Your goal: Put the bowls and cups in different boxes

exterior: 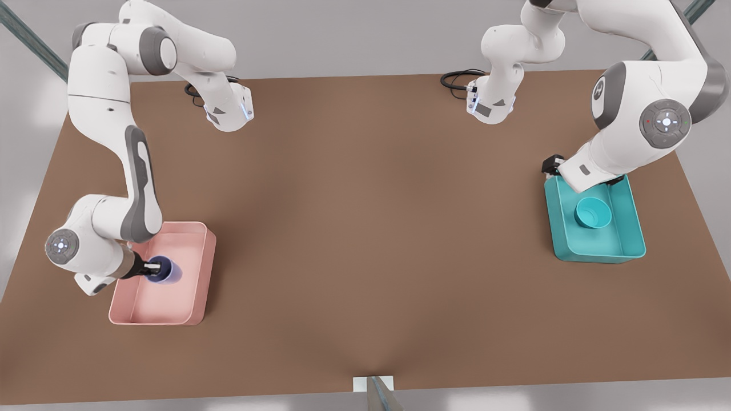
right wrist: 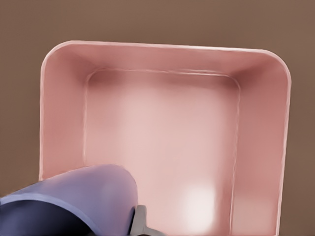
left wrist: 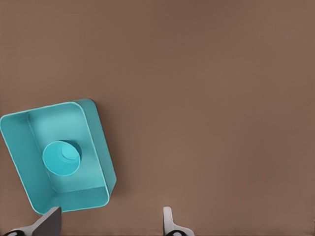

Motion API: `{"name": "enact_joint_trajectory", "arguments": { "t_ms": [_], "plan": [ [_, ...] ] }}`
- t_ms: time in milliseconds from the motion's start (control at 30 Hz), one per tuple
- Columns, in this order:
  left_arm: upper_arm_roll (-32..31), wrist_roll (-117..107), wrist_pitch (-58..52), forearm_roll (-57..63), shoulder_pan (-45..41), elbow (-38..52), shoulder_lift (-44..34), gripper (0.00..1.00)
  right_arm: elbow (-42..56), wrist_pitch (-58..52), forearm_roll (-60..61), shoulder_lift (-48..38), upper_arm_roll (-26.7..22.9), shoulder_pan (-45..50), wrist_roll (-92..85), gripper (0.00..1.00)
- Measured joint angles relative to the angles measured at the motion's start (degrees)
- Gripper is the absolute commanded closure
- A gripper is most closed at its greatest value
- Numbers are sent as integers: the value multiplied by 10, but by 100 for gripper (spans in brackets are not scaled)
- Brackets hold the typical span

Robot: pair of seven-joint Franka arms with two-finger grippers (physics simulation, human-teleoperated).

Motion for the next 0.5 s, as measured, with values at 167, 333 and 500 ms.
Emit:
{"name": "enact_joint_trajectory", "arguments": {
  "t_ms": [167,333,500],
  "plan": [
    [1,-17,-6,0,0,0,0,0,0,19,0,39,1,-3,-50,79],
    [1,-31,-8,0,-1,-1,3,0,-4,30,0,54,2,-3,-82,0],
    [0,-40,-9,0,-1,-1,3,0,-4,36,-17,53,4,-3,-88,0]
  ]
}}
